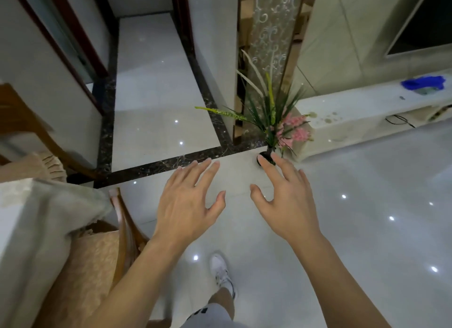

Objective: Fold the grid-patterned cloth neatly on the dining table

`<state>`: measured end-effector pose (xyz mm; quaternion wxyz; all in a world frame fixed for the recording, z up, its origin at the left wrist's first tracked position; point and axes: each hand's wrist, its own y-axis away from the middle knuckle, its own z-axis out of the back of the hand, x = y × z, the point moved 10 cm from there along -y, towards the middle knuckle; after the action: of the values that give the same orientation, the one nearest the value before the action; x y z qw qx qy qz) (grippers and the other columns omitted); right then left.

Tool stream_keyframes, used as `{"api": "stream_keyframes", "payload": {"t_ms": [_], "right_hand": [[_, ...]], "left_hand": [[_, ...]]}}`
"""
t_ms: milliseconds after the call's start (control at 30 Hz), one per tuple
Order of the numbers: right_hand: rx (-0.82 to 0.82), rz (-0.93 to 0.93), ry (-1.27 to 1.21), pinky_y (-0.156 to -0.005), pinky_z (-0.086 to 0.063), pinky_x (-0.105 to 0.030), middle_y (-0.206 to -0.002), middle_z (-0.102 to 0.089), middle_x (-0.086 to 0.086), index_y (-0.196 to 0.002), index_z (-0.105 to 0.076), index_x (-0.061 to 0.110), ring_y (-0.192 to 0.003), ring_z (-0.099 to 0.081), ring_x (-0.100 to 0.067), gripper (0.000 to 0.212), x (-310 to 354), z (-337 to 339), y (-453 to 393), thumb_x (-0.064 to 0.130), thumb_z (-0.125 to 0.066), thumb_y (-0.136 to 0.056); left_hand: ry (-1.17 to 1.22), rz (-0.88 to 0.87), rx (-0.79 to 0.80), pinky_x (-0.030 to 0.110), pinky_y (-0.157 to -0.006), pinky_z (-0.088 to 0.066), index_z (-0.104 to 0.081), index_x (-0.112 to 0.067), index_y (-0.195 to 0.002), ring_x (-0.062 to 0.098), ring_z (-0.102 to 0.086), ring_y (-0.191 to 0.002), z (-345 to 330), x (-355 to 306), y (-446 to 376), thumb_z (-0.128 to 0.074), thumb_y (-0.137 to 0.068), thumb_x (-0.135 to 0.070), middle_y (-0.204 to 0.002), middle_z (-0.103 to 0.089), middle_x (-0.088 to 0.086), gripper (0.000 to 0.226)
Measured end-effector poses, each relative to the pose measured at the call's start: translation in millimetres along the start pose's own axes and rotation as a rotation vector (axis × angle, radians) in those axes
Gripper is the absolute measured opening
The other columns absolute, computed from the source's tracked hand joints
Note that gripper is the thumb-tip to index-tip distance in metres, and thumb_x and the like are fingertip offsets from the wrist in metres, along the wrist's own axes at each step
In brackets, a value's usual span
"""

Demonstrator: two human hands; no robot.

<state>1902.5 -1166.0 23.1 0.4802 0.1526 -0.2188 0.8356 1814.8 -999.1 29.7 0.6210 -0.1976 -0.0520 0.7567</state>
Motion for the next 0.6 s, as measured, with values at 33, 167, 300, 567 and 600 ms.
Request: {"api": "stream_keyframes", "payload": {"t_ms": [33, 167, 300, 567, 600], "right_hand": [[0.001, 0.019, -0.002, -0.118, -0.027, -0.051, -0.155, -0.039, 0.0, -0.146, -0.045, 0.031, -0.143, -0.036, -0.021, 0.063, 6, -7, -18, 0.054, -0.041, -0.087], [0.034, 0.067, 0.0, -0.117, -0.029, -0.051, -0.155, -0.039, 0.001, -0.147, -0.044, 0.032, -0.143, -0.034, -0.021, 0.065, 29, -36, -98, 0.056, -0.04, -0.087], [0.064, 0.102, 0.008, -0.12, -0.02, -0.047, -0.157, -0.036, 0.003, -0.148, -0.042, 0.034, -0.147, -0.029, -0.019, 0.065, 53, -63, -160, 0.057, -0.037, -0.087], [0.133, 0.202, 0.016, -0.118, -0.024, -0.05, -0.153, -0.041, 0.001, -0.147, -0.042, 0.031, -0.143, -0.035, -0.019, 0.063, 106, -123, -259, 0.053, -0.044, -0.088], [0.141, 0.22, 0.011, -0.118, -0.024, -0.05, -0.152, -0.042, 0.001, -0.146, -0.042, 0.032, -0.143, -0.036, -0.019, 0.063, 112, -130, -270, 0.054, -0.043, -0.088]], "left_hand": [[-0.002, 0.012, -0.005, 0.048, -0.113, -0.038, -0.05, -0.018, -0.143, 0.026, -0.052, -0.132, -3, 11, -13, -0.048, -0.091, -0.047, -0.144, -0.055, 0.004, 0.06], [0.013, 0.077, -0.016, 0.047, -0.112, -0.039, -0.049, -0.021, -0.144, 0.024, -0.05, -0.133, -12, 62, -73, -0.05, -0.091, -0.048, -0.144, -0.054, 0.001, 0.059], [0.002, 0.09, -0.061, 0.048, -0.109, -0.041, -0.052, -0.02, -0.142, 0.025, -0.052, -0.131, -12, 108, -122, -0.052, -0.091, -0.046, -0.142, -0.056, 0.003, 0.057], [-0.01, 0.207, -0.065, 0.048, -0.108, -0.042, -0.05, -0.02, -0.142, 0.025, -0.052, -0.13, -20, 200, -183, -0.049, -0.091, -0.048, -0.143, -0.055, 0.002, 0.058], [-0.015, 0.223, -0.072, 0.047, -0.109, -0.041, -0.05, -0.021, -0.143, 0.025, -0.052, -0.131, -21, 209, -188, -0.048, -0.091, -0.048, -0.144, -0.055, 0.002, 0.058]]}}
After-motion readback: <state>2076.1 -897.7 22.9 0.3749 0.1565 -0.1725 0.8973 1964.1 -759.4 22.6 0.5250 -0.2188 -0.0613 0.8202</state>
